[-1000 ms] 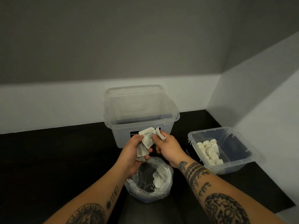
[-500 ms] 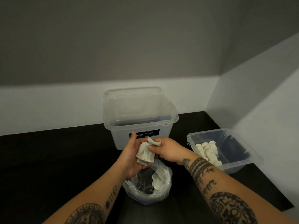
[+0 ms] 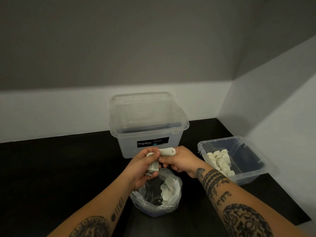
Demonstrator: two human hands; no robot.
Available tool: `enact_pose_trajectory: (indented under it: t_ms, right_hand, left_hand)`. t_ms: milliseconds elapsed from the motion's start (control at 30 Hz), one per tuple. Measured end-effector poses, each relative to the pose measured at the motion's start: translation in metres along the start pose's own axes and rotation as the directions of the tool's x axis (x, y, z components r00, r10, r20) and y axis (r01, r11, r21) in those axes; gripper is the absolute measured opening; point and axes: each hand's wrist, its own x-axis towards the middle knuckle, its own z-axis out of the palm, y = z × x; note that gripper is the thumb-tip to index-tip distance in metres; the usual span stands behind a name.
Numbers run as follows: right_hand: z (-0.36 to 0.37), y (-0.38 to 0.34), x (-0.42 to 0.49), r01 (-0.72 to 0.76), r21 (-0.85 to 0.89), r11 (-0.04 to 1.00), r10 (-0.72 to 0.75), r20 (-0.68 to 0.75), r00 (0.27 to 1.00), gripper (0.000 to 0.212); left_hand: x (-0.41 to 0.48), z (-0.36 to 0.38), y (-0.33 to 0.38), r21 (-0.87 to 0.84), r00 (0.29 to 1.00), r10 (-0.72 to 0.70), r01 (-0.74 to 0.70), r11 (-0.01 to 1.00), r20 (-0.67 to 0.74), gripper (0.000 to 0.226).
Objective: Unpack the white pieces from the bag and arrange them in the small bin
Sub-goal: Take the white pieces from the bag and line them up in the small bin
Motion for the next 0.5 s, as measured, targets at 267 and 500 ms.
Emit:
enact_pose_trajectory:
  t_ms: [267,500]
  right_hand:
    - [0.003,0.004,0.005,0.121,0.091,0.988,-0.1,-0.209,0.973,0.014]
    - [0.0,-0.007,0.007,0.14,0.132,0.981,-0.124,-0.119,0.985,0.017]
  left_hand:
    - [0.003,-0.002,-0.003,-0.081,0.99,0.081,-0.09,0.993,-0.113,0.004]
    - [0.003,-0.009,0.002,-0.192,0.993,-0.055,0.034,0.981,-0.106,0.055]
